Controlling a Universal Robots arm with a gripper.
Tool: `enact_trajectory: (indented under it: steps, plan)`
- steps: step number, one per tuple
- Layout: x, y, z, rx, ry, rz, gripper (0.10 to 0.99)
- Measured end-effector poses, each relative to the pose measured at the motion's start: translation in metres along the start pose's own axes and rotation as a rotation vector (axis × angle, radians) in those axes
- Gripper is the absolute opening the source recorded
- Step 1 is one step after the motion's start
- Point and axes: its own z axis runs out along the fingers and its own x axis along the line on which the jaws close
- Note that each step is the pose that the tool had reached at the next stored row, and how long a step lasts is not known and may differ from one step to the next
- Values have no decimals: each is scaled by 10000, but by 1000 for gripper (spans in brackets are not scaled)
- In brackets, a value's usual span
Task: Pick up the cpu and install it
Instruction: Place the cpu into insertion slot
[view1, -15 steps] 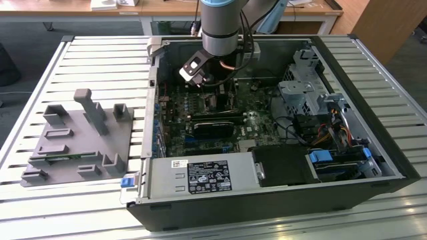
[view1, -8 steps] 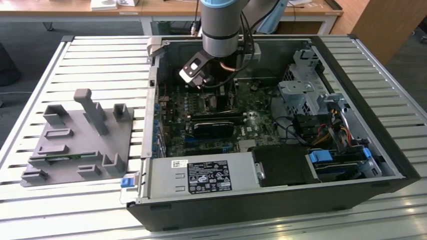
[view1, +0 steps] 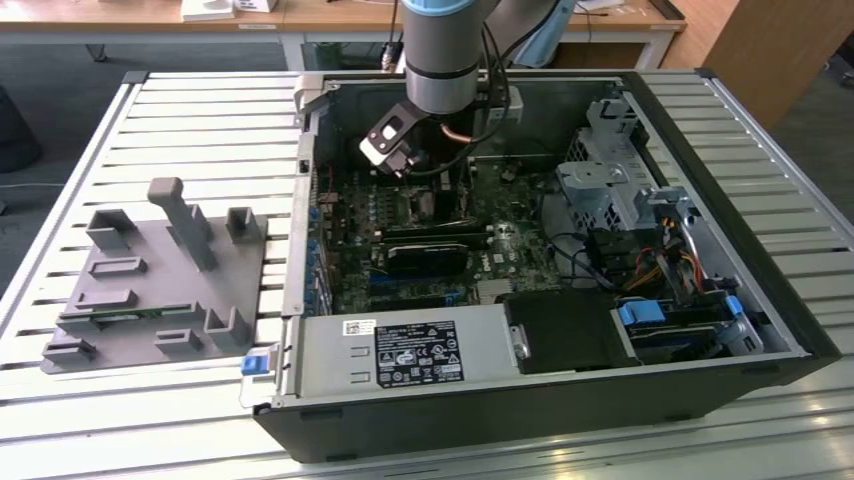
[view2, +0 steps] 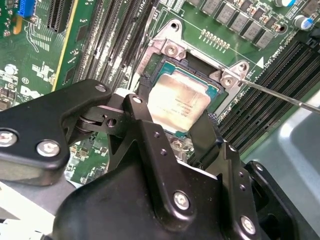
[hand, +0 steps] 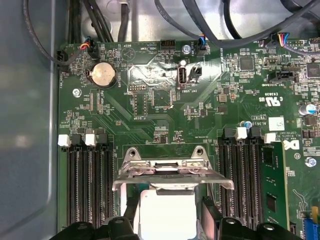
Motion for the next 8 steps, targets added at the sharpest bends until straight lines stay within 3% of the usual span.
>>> enact_trajectory:
  steps: [8]
  plan:
    - [10,3,1,1,42,23,600]
